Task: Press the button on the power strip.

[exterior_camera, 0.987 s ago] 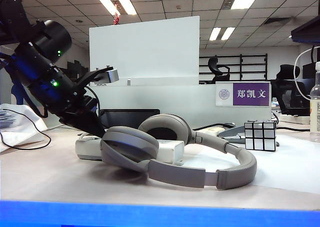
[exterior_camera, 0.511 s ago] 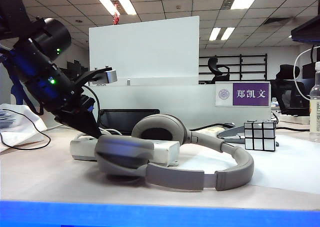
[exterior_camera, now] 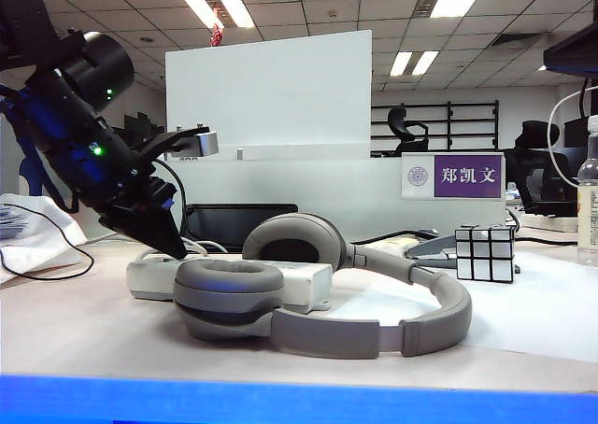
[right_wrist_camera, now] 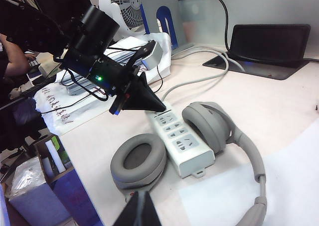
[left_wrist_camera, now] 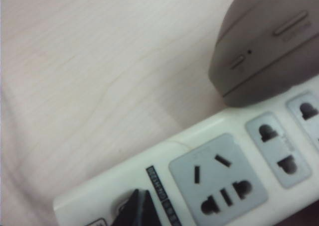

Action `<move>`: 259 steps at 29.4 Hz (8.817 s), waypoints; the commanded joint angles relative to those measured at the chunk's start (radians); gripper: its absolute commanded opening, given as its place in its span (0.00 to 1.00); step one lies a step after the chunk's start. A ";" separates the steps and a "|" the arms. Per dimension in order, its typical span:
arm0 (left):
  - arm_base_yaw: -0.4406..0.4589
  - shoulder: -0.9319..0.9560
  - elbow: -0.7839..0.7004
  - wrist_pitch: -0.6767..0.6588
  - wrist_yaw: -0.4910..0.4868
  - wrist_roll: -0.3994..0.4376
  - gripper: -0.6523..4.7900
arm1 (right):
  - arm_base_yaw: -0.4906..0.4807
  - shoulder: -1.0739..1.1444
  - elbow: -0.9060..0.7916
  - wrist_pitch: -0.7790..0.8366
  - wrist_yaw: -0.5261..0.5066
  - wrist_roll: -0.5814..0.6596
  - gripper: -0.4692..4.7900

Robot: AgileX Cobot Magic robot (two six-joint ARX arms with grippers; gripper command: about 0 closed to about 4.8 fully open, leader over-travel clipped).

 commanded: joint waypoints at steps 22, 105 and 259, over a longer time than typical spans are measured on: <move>0.010 -0.112 -0.026 -0.274 -0.047 -0.026 0.11 | 0.000 -0.001 0.003 0.020 -0.001 -0.003 0.09; 0.012 -1.736 -0.875 -0.043 -0.259 -0.693 0.11 | -0.015 -0.286 0.002 -0.188 0.659 0.177 0.09; 0.415 -1.736 -0.974 0.077 -0.245 -0.558 0.11 | -0.165 -0.286 -0.119 -0.192 0.676 -0.108 0.09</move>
